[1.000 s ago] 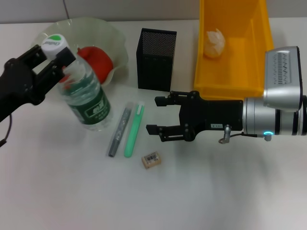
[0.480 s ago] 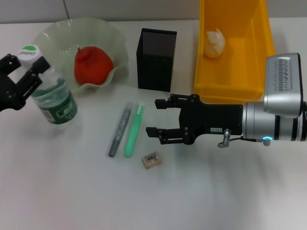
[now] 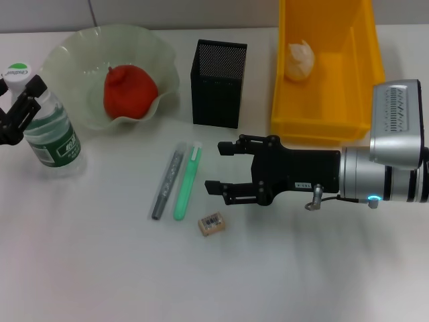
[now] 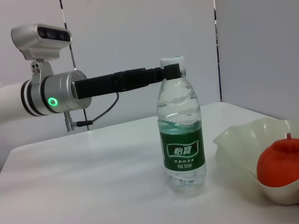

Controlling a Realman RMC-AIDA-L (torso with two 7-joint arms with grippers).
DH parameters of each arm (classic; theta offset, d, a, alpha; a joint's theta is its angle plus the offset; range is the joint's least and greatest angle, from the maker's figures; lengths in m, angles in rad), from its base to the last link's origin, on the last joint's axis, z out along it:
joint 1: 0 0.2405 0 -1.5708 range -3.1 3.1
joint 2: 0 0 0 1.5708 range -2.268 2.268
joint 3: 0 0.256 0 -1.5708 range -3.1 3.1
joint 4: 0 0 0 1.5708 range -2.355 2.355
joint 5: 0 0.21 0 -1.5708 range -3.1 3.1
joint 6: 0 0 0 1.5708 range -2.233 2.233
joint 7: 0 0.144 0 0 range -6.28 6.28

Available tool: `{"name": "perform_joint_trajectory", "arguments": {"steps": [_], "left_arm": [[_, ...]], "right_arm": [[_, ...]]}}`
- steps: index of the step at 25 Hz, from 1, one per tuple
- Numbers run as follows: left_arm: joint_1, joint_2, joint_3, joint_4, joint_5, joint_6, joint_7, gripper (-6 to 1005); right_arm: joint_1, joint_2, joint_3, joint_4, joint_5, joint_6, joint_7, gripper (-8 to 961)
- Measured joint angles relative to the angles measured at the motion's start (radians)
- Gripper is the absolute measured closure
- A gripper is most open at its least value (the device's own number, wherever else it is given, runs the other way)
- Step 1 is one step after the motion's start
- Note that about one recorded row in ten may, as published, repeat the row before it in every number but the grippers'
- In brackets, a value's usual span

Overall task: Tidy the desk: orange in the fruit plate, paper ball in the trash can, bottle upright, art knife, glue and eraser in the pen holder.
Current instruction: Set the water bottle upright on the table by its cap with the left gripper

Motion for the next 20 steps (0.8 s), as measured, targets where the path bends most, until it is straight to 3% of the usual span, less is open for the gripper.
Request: {"name": "perform_joint_trajectory", "arguments": {"steps": [20], "left_arm": [[-0.013, -0.001, -0.001, -0.009, 0.000, -0.032, 0.020, 429]], "right_arm": [[-0.002, 0.000, 0.000, 0.002, 0.002, 0.001, 0.004, 171]]}}
